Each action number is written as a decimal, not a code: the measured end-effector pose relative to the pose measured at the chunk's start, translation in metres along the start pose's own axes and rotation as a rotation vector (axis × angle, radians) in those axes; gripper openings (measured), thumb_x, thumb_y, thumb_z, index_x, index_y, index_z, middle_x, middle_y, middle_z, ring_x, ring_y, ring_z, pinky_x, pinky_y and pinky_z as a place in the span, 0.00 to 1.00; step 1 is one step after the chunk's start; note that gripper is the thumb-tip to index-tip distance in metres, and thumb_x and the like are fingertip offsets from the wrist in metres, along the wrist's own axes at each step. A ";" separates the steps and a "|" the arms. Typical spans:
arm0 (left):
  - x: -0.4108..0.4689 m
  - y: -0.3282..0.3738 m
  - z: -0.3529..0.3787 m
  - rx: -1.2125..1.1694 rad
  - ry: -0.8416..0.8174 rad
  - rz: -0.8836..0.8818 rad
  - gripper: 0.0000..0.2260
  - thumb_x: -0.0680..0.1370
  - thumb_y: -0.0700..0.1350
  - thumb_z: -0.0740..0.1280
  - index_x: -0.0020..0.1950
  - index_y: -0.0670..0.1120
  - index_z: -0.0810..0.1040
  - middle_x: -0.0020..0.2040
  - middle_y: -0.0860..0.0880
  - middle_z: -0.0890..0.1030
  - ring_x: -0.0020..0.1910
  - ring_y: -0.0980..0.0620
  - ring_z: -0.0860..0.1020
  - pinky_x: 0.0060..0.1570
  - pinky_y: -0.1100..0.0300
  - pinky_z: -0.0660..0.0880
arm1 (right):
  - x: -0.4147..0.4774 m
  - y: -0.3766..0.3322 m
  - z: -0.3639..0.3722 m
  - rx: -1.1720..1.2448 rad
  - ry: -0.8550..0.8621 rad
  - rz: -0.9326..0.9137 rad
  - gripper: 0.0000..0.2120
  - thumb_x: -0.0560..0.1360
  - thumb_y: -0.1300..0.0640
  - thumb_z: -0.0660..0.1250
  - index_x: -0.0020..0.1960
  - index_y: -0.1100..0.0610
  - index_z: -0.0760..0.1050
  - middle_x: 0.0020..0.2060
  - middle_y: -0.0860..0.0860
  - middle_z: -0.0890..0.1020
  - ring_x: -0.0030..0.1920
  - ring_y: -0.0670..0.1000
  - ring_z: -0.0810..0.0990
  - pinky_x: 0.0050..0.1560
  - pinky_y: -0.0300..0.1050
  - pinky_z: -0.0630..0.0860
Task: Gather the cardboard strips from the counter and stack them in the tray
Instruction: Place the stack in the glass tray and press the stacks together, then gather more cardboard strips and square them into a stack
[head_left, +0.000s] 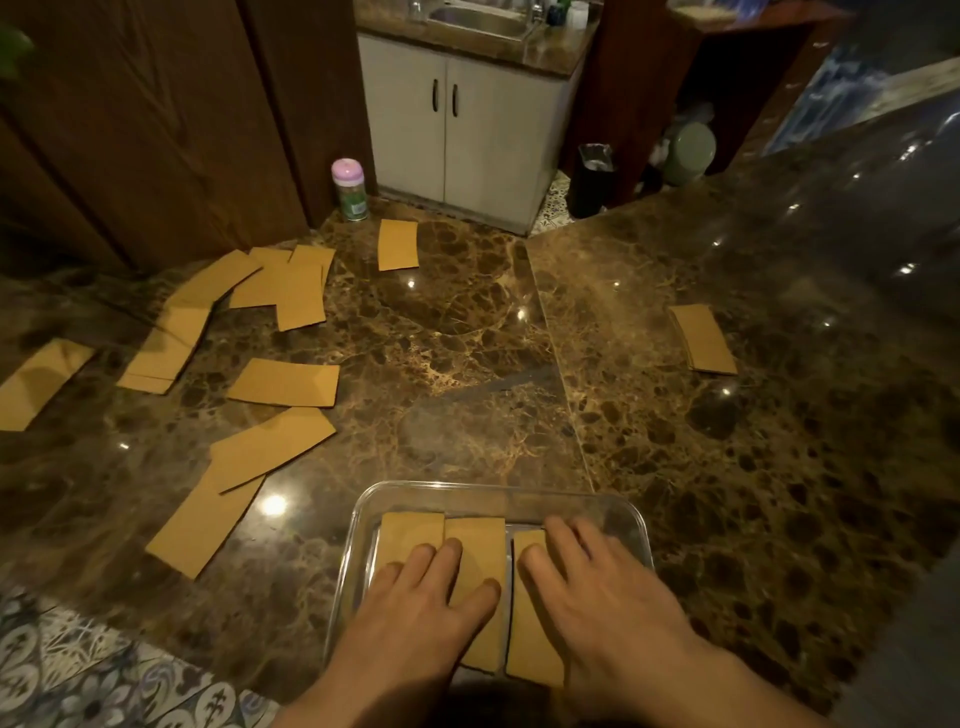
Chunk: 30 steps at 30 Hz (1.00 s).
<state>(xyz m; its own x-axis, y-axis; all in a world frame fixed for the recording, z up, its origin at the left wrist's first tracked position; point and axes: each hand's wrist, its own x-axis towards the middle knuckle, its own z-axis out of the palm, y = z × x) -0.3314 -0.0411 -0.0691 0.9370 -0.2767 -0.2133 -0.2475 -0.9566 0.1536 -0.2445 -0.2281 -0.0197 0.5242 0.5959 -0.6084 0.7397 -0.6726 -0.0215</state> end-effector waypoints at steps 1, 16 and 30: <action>0.001 0.000 0.002 -0.008 -0.023 0.002 0.24 0.63 0.61 0.76 0.56 0.58 0.75 0.54 0.44 0.82 0.45 0.46 0.81 0.33 0.54 0.79 | 0.001 -0.002 0.001 0.009 0.004 -0.005 0.49 0.69 0.42 0.78 0.78 0.55 0.52 0.81 0.60 0.51 0.78 0.65 0.53 0.79 0.60 0.56; 0.003 -0.001 0.001 0.032 0.022 -0.027 0.16 0.69 0.54 0.61 0.55 0.58 0.77 0.54 0.43 0.84 0.46 0.46 0.84 0.32 0.54 0.80 | -0.005 -0.002 -0.001 0.309 -0.015 0.058 0.38 0.72 0.54 0.78 0.72 0.51 0.58 0.80 0.52 0.41 0.71 0.63 0.71 0.66 0.59 0.76; 0.005 0.009 -0.025 -0.020 -0.086 -0.059 0.17 0.80 0.48 0.56 0.68 0.55 0.69 0.66 0.41 0.69 0.62 0.41 0.73 0.54 0.44 0.74 | -0.013 -0.008 -0.007 0.256 -0.041 0.089 0.35 0.79 0.47 0.68 0.80 0.48 0.54 0.84 0.49 0.38 0.76 0.52 0.68 0.74 0.49 0.67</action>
<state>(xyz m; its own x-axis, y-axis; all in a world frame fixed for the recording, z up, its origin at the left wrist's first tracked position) -0.3224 -0.0491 -0.0445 0.9251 -0.2272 -0.3042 -0.1864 -0.9698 0.1574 -0.2545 -0.2275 -0.0062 0.5612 0.5144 -0.6484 0.5578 -0.8138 -0.1628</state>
